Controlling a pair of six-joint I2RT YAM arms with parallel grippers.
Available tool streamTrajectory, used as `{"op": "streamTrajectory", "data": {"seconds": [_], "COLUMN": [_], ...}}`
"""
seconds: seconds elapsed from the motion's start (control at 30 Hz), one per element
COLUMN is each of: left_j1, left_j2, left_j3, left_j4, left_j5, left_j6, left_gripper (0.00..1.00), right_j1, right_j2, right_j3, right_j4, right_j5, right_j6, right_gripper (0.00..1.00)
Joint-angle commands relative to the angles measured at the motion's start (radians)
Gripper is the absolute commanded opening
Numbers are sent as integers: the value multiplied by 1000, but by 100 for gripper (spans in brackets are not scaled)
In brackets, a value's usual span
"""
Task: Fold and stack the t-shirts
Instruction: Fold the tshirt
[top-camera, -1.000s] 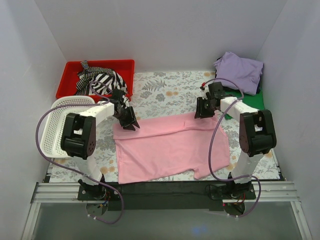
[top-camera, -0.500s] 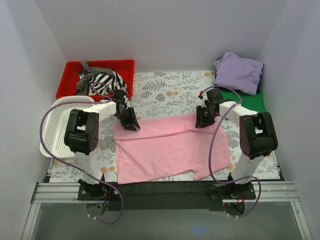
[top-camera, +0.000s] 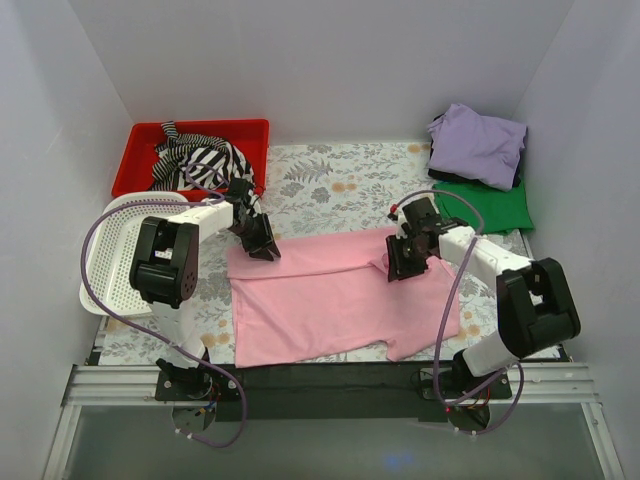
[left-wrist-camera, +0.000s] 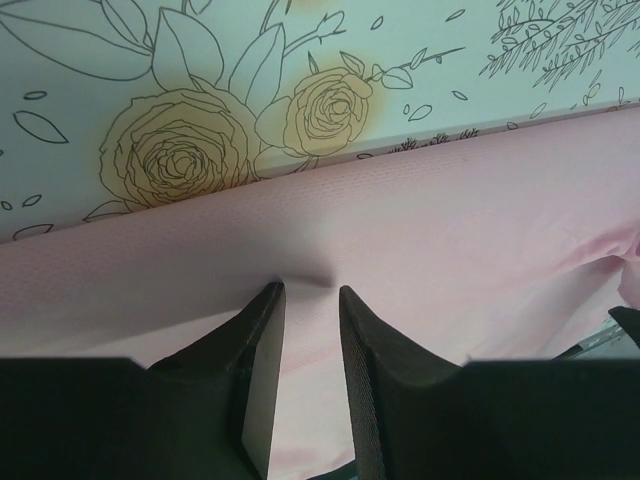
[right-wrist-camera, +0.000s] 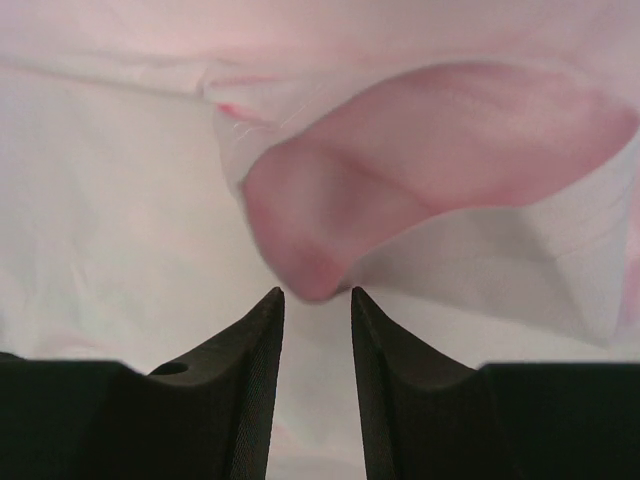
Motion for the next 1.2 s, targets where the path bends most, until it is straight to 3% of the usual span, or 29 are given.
{"op": "streamTrajectory", "data": {"seconds": [0.0, 0.13, 0.27, 0.4, 0.57, 1.17], "left_j1": [-3, -3, -5, -3, -5, -5], "left_j2": [29, 26, 19, 16, 3, 26], "left_j3": [10, 12, 16, 15, 18, 21], "left_j4": [0, -9, -21, -20, -24, -30], "left_j5": [-39, -60, -77, -80, -80, -82], "left_j6": [31, 38, 45, 46, 48, 57], "left_gripper": [27, 27, 26, 26, 25, 25], "right_j1": [39, 85, 102, 95, 78, 65], "right_j2": [-104, -268, -400, -269, -60, 169], "right_j3": [-60, -77, -94, -15, 55, 200], "right_j4": [-63, -108, -59, -2, 185, 260], "right_j5": [26, 124, 253, 397, 416, 301], "right_j6": [92, 221, 266, 198, 131, 65], "right_gripper": [39, 35, 45, 47, 47, 48]}}
